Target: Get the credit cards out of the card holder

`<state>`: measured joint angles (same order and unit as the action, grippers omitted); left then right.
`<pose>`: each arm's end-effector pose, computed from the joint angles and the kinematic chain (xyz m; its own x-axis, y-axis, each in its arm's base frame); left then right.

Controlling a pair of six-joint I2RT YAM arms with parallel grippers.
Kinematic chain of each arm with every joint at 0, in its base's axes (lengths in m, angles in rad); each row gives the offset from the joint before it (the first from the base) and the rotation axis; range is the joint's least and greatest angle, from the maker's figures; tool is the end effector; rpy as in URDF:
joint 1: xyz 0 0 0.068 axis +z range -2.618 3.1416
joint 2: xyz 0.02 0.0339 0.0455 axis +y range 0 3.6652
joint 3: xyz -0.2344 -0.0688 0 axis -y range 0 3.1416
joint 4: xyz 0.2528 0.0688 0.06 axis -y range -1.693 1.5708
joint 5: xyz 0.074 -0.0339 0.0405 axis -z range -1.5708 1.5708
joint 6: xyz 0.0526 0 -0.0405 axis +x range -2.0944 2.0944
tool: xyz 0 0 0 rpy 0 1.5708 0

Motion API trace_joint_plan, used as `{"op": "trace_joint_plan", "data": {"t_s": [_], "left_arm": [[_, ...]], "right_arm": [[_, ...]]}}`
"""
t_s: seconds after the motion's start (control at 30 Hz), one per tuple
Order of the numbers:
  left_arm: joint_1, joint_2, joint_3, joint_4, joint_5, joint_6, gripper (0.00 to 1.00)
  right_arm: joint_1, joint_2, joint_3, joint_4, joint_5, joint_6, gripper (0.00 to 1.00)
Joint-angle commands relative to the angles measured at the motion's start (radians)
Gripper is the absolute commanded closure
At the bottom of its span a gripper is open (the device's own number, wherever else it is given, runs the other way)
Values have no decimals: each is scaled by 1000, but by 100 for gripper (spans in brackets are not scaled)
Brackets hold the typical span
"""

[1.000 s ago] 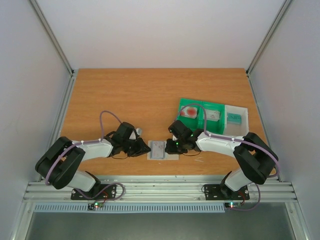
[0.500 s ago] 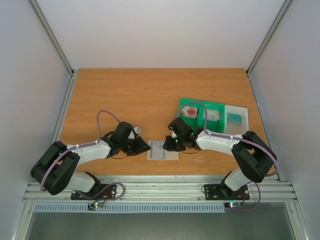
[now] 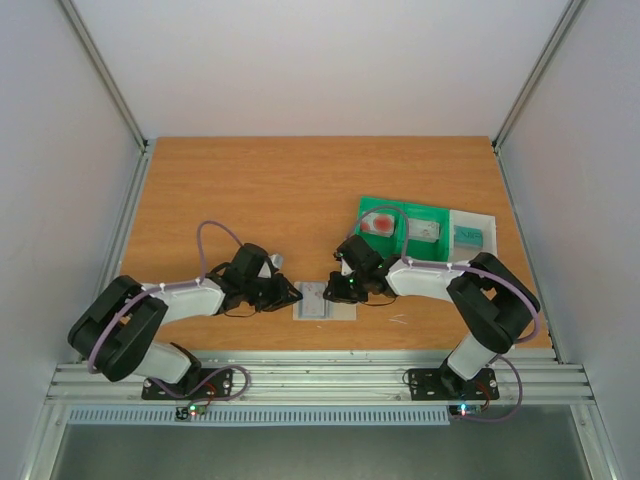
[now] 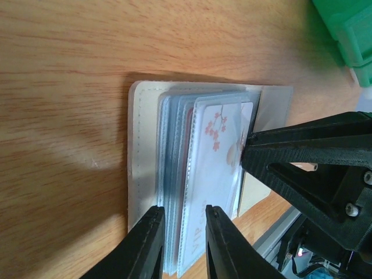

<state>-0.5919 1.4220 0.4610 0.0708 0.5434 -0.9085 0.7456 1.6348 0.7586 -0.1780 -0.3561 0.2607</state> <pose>0.1957 -0.1643 0.0799 -0.9861 -0.1504 -0.0701 -0.0489 0.6671 -0.7433 0.2108 0.2196 0.0844 -0.8137 -0.4226 -0.3991 -0.5719 0.7045 0.4202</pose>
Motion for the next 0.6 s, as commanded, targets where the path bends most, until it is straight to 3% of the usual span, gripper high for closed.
{"op": "trace_joint_plan", "data": {"t_s": [0.0, 0.57], "left_arm": [[-6, 21, 16, 52, 2, 9, 80], [-6, 38, 12, -6, -43, 23, 88]], "right_arm": [[-3, 25, 10, 16, -12, -13, 81], [-4, 60, 41, 8, -26, -3, 79]]}}
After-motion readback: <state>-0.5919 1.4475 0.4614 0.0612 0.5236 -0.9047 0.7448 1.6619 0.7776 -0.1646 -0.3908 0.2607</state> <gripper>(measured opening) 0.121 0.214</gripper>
